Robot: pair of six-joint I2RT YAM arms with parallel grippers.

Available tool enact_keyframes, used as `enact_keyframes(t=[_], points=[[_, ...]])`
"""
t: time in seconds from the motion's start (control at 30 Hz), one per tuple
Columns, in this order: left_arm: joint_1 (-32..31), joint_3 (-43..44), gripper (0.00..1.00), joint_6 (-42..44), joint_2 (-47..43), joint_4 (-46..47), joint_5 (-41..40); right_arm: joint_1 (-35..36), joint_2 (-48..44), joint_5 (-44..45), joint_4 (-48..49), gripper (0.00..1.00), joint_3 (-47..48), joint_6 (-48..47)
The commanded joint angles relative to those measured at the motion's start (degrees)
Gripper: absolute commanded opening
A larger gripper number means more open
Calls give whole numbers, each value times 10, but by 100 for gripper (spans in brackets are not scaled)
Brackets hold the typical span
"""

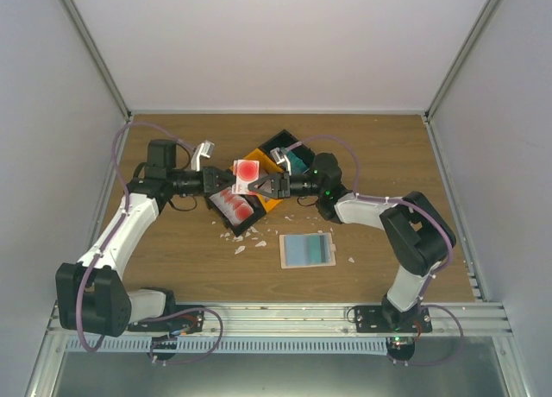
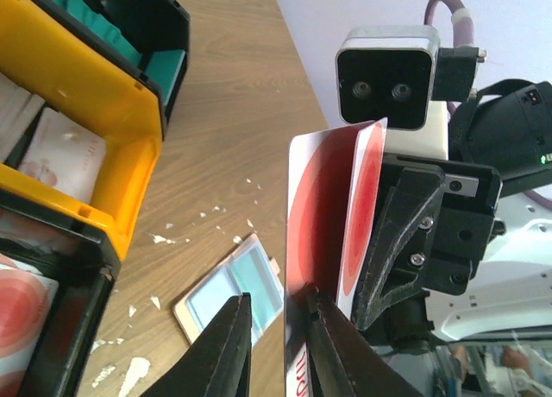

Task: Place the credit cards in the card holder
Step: Pick up the credit card from the storage box, then place the credit card in the storage box.

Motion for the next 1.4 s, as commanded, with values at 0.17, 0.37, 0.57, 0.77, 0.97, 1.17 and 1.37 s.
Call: enact_keyframes(t=[0.17, 0.37, 0.57, 0.77, 0.97, 1.17, 1.37], points=[[3, -31, 9, -29, 4, 71, 91, -2, 1, -30, -33, 3, 21, -38], [6, -38, 0, -40, -5, 73, 47, -9, 14, -8, -61, 10, 23, -45], [28, -67, 0, -60, -8, 82, 14, -12, 49, -1, -98, 11, 40, -33], [59, -92, 0, -64, -2, 86, 14, -12, 77, 4, -98, 11, 50, -11], [101, -103, 0, -58, 0, 76, -2, -11, 104, 11, -118, 3, 66, -10], [130, -91, 0, -33, -29, 17, -121, -1, 98, 73, -273, 1, 94, -118], [131, -84, 0, -11, -52, -9, -150, 38, 88, 206, -449, 0, 143, -259]])
